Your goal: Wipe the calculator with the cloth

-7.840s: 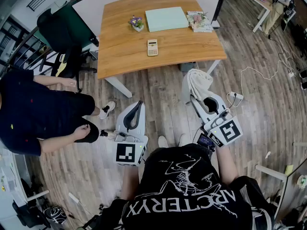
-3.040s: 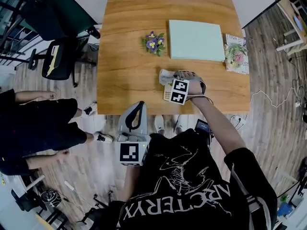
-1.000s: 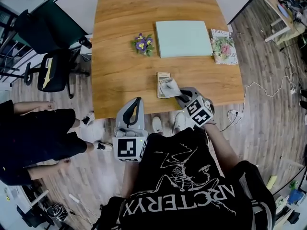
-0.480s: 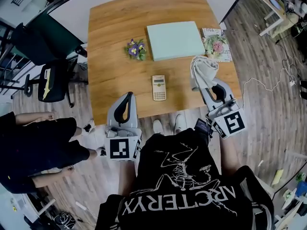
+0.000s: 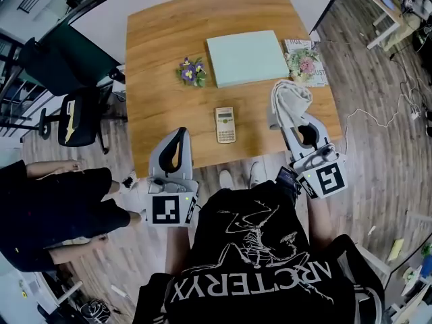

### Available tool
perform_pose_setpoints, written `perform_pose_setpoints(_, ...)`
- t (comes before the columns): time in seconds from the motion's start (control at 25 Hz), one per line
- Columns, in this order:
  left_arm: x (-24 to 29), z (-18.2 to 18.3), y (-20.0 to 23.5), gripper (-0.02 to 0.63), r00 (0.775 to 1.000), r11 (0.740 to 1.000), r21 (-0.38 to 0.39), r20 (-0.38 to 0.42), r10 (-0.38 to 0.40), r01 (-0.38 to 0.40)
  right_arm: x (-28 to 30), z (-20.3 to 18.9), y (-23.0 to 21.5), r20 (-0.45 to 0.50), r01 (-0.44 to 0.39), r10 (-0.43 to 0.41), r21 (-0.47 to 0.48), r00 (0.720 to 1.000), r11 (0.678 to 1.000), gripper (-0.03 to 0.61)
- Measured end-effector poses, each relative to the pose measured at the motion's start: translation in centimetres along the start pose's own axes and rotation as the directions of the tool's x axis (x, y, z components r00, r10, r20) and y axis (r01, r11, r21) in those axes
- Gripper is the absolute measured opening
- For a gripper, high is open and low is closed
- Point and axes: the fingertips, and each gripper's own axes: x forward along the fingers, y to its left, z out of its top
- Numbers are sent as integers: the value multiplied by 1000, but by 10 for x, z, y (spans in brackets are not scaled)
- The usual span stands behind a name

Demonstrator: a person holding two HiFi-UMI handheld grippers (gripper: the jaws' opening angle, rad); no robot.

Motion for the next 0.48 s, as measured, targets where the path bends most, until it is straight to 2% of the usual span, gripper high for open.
perform_pose_setpoints(0.48, 7, 4, -13, 11, 1000, 1000, -8, -5, -8, 8, 2, 2, 6, -5, -37, 37, -27, 999, 999, 83)
